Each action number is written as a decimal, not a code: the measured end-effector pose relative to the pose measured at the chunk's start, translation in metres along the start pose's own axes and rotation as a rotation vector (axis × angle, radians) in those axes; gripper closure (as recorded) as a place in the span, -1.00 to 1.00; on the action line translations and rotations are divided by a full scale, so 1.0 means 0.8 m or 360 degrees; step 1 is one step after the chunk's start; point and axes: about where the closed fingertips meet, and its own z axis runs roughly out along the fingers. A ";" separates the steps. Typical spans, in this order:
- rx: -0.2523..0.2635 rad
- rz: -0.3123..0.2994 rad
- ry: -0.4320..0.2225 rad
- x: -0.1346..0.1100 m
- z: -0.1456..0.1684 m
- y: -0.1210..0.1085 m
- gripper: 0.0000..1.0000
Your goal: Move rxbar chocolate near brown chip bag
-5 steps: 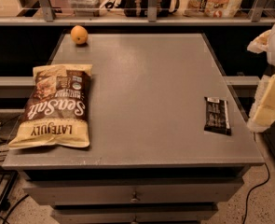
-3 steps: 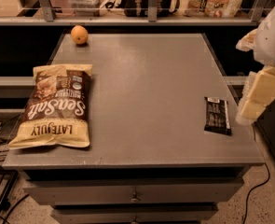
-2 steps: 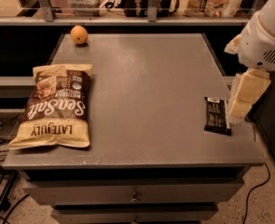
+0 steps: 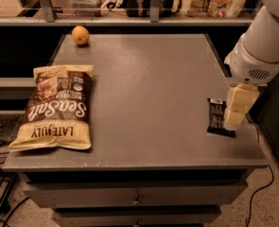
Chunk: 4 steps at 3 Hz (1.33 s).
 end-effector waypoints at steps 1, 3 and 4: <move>-0.0039 0.0063 0.0030 0.016 0.034 -0.006 -1.00; -0.0188 0.0152 0.0047 0.029 0.096 0.008 -1.00; -0.0241 0.0156 0.0063 0.030 0.109 0.016 -0.62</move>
Offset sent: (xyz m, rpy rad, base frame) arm 0.0154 -0.0233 -0.0887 0.0273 0.1419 -0.1092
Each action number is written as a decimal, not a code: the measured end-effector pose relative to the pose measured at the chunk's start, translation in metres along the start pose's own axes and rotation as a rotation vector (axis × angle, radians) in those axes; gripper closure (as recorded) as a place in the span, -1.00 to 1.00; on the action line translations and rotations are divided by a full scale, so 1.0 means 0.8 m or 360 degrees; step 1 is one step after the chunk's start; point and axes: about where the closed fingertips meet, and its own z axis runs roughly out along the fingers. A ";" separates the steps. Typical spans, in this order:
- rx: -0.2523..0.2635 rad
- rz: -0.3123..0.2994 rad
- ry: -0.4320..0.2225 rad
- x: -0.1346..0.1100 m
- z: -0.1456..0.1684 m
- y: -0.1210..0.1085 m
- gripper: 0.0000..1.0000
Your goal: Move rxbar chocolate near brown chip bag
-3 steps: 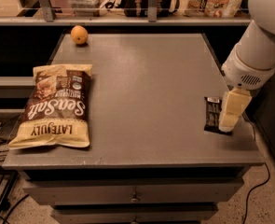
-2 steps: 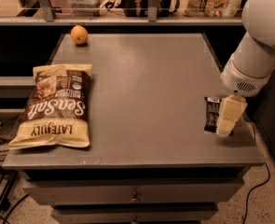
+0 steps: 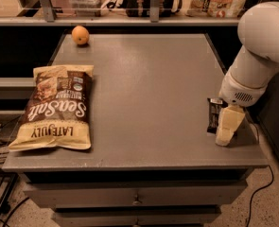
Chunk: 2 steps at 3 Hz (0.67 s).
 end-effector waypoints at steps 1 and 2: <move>-0.0008 -0.0004 0.0018 0.000 -0.001 0.001 -0.19; -0.0008 -0.0004 0.0018 -0.001 -0.010 0.000 0.30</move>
Offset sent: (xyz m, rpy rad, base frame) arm -0.0026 0.0055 0.0254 -0.0613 0.0083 0.0264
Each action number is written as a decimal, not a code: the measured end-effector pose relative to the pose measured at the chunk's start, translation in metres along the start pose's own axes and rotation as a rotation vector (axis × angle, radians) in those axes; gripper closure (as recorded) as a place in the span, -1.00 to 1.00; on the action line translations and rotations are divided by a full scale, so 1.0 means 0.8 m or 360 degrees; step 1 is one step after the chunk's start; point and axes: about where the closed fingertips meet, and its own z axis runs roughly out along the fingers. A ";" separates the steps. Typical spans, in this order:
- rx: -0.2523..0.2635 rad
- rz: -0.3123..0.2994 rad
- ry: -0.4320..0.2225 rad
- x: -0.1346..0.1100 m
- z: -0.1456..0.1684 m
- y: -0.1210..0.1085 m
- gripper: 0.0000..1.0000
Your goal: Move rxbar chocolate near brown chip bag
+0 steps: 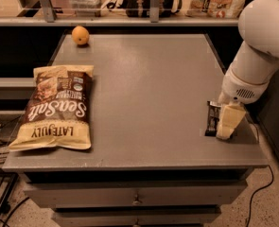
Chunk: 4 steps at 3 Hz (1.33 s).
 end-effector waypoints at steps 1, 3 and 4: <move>0.0000 0.0000 0.0000 -0.001 -0.010 -0.001 0.74; 0.0090 -0.0111 -0.0124 -0.045 -0.073 0.005 1.00; 0.0220 -0.0278 -0.0322 -0.106 -0.160 0.010 1.00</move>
Offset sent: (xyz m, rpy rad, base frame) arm -0.0041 0.0443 0.0899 0.0271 -0.1157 0.0870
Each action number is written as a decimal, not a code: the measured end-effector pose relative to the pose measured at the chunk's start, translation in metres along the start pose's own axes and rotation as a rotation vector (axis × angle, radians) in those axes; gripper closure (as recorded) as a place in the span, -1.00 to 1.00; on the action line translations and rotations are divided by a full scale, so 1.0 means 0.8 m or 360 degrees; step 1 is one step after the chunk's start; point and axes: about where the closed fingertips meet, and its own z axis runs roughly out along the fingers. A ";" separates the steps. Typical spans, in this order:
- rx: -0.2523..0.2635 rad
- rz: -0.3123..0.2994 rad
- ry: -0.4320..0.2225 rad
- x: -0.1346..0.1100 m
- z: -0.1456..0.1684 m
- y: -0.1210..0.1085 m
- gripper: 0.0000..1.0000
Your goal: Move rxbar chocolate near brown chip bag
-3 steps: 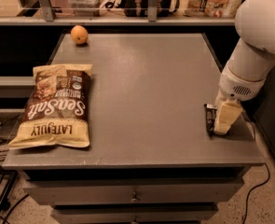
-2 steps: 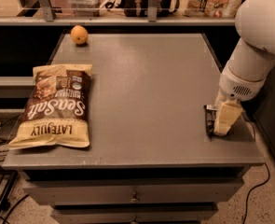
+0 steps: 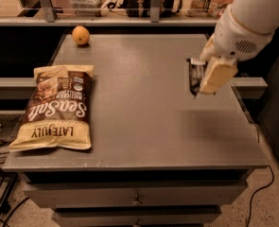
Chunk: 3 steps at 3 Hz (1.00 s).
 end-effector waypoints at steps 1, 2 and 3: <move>0.0022 -0.0093 -0.0210 -0.055 -0.048 -0.010 1.00; 0.0052 -0.0096 -0.0248 -0.063 -0.060 -0.014 1.00; -0.0010 -0.0172 -0.0297 -0.090 -0.037 0.001 1.00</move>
Offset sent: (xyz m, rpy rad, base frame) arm 0.0007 0.0278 0.0401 0.0886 -0.0378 0.0713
